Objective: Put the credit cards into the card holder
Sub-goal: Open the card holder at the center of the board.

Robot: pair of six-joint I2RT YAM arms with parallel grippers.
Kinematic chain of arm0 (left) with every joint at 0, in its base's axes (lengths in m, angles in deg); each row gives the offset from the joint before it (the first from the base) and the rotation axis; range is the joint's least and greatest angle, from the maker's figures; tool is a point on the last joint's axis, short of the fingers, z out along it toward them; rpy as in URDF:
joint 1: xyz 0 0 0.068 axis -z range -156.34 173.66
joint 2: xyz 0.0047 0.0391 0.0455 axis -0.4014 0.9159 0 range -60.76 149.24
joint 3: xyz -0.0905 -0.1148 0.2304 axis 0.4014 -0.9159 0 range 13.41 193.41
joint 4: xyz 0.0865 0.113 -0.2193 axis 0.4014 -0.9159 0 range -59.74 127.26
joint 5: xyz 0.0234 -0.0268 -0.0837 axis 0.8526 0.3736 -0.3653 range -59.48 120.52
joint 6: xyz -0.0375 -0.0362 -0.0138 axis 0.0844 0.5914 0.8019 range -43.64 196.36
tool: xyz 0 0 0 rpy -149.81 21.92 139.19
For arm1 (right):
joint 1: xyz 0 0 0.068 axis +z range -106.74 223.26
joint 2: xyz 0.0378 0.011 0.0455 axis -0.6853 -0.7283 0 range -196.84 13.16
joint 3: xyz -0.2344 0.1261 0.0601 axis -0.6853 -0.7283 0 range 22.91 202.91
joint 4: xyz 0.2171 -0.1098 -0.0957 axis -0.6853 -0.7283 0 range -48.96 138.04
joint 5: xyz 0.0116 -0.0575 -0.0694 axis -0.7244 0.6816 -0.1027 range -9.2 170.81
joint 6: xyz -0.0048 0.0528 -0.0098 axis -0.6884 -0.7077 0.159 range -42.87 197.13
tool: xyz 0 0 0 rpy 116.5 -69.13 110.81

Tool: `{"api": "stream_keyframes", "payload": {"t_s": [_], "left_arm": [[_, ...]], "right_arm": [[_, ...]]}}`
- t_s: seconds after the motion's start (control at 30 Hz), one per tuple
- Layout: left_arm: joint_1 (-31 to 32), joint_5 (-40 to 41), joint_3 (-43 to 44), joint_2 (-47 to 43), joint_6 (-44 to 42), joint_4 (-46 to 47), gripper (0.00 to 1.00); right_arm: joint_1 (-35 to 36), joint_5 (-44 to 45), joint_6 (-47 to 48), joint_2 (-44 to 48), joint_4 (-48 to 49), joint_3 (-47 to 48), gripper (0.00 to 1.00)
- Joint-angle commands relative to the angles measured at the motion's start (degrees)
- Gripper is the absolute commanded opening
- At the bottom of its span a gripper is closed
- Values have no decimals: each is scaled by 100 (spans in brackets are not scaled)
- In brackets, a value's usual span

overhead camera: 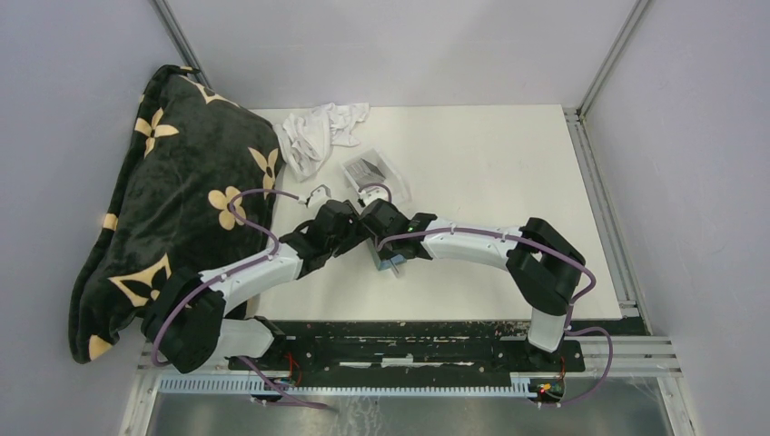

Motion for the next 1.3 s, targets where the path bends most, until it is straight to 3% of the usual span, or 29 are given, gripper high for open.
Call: {"api": "stream_keyframes", "payload": {"t_s": [0.0,0.2,0.53,0.87,1.27], "left_arm": [[11,-174,370,200,-41,457,73],[17,-143,408,-5,-57,505,73],[14,-181,-415,-989,50,1167,73],[-21,-717,-445,-463,-59,1502,74],[-85,-785,-346,53,-204,1614,76]], "right_arm": [[128,-108,122,-9,179,345,1],[166,-82,128,-24,158,374,1],[168,-91,68,-68,180,377,1],[168,-247,-128,-46,241,295,1],[226,-335,-177,17,251,308,1]]}}
